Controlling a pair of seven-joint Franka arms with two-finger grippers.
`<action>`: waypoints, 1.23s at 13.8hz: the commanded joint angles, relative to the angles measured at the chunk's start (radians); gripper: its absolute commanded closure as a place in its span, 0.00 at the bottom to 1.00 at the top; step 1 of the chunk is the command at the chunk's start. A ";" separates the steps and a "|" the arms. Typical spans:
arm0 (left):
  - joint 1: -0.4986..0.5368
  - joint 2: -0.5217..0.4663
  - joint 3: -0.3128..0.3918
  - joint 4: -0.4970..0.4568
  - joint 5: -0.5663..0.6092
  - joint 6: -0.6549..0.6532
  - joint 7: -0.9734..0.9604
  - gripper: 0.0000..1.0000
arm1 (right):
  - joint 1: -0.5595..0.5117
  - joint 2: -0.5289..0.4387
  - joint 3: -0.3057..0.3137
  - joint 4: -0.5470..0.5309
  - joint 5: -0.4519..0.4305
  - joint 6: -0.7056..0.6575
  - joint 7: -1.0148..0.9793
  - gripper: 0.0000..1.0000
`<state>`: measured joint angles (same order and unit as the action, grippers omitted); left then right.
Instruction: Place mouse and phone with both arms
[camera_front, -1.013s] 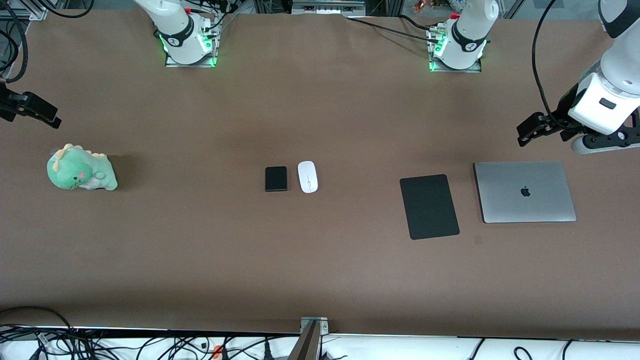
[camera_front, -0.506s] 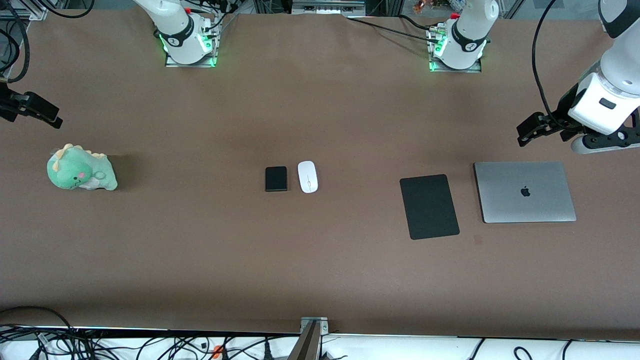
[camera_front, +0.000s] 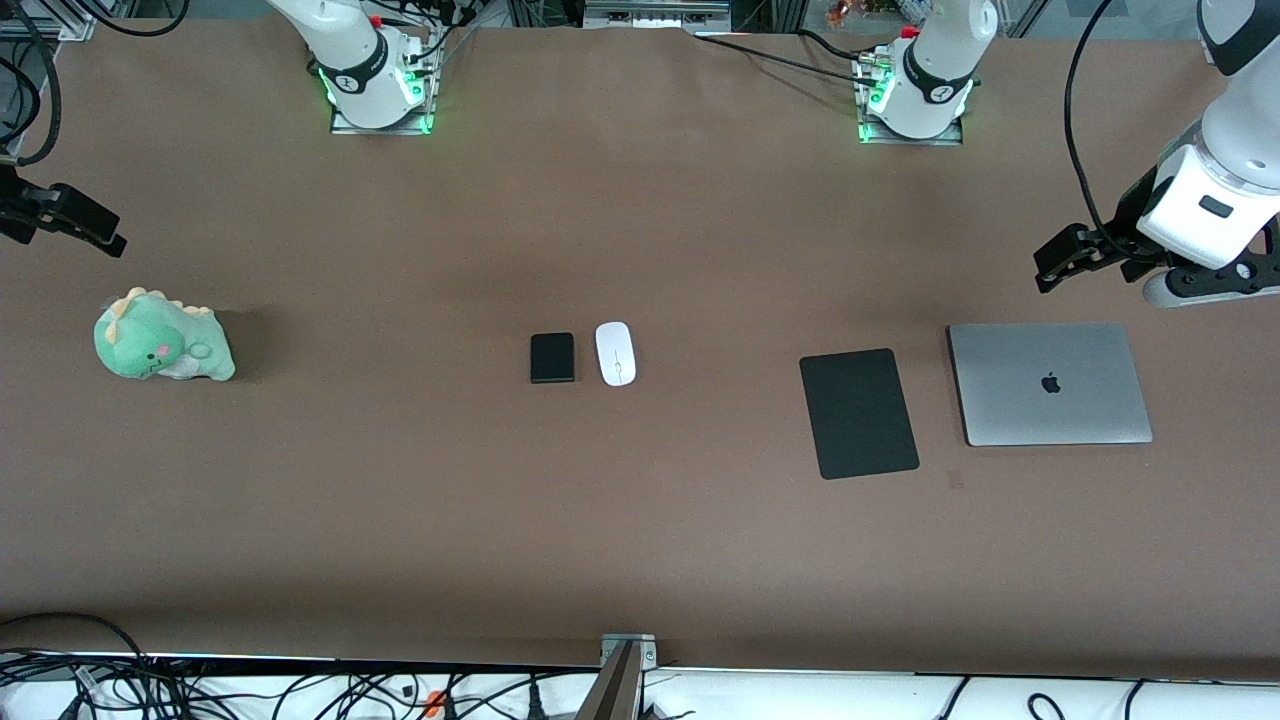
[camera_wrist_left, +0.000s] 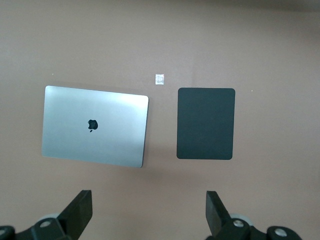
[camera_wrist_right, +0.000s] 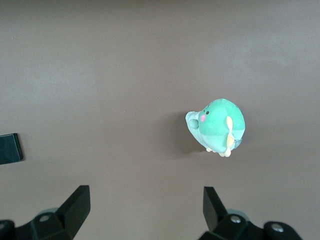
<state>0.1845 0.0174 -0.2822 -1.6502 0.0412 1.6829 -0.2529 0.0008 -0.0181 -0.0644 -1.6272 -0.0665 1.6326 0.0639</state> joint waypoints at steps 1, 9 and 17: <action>0.009 0.012 -0.006 0.033 -0.020 -0.020 0.009 0.00 | -0.004 -0.011 0.005 -0.006 0.019 -0.008 -0.013 0.00; 0.010 0.012 -0.006 0.032 -0.035 -0.023 0.009 0.00 | -0.004 -0.010 0.005 -0.008 0.019 -0.008 -0.013 0.00; 0.010 0.012 -0.005 0.032 -0.035 -0.023 0.009 0.00 | -0.004 -0.010 0.011 -0.010 0.021 -0.008 -0.013 0.00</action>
<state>0.1847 0.0182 -0.2818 -1.6491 0.0265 1.6829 -0.2529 0.0014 -0.0181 -0.0587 -1.6289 -0.0631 1.6321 0.0639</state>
